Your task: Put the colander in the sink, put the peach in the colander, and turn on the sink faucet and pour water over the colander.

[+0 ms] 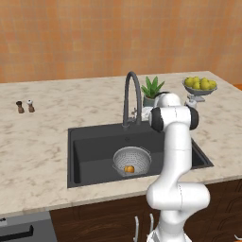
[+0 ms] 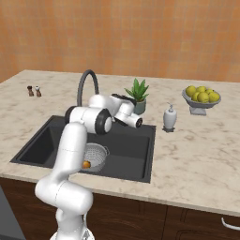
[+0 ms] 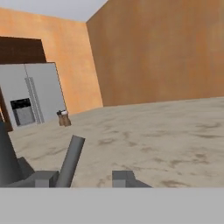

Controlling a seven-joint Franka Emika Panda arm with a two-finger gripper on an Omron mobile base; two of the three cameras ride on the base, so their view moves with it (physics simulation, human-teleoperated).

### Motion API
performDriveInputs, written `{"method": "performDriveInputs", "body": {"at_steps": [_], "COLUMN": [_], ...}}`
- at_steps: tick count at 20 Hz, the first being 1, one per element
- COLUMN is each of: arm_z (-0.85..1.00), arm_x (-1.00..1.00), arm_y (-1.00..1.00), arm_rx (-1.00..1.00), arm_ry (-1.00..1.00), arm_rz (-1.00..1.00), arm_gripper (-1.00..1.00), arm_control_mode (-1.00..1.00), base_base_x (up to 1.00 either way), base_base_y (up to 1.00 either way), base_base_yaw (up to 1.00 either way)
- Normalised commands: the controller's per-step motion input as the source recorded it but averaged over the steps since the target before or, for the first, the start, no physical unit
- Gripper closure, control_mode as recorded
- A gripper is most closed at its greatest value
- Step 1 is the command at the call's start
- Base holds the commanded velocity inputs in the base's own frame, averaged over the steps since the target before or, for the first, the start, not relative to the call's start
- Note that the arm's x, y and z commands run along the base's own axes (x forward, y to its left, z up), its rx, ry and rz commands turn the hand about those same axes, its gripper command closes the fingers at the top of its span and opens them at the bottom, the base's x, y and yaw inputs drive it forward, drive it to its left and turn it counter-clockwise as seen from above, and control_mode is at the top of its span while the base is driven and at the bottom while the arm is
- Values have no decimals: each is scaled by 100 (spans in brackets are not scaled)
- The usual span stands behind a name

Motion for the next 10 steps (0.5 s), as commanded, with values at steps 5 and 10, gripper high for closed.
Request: {"method": "performDriveInputs", "body": {"at_steps": [5, 10], "arm_z": [-10, -10], "arm_x": [0, 0], "arm_y": [-79, -90], "arm_rx": [0, 0], "arm_ry": [2, 5], "arm_rz": [-9, -7], "arm_gripper": [100, 100], "arm_control_mode": [-100, -100], "base_base_x": [0, 0], "base_base_y": [0, 0], "base_base_yaw": [0, 0]}}
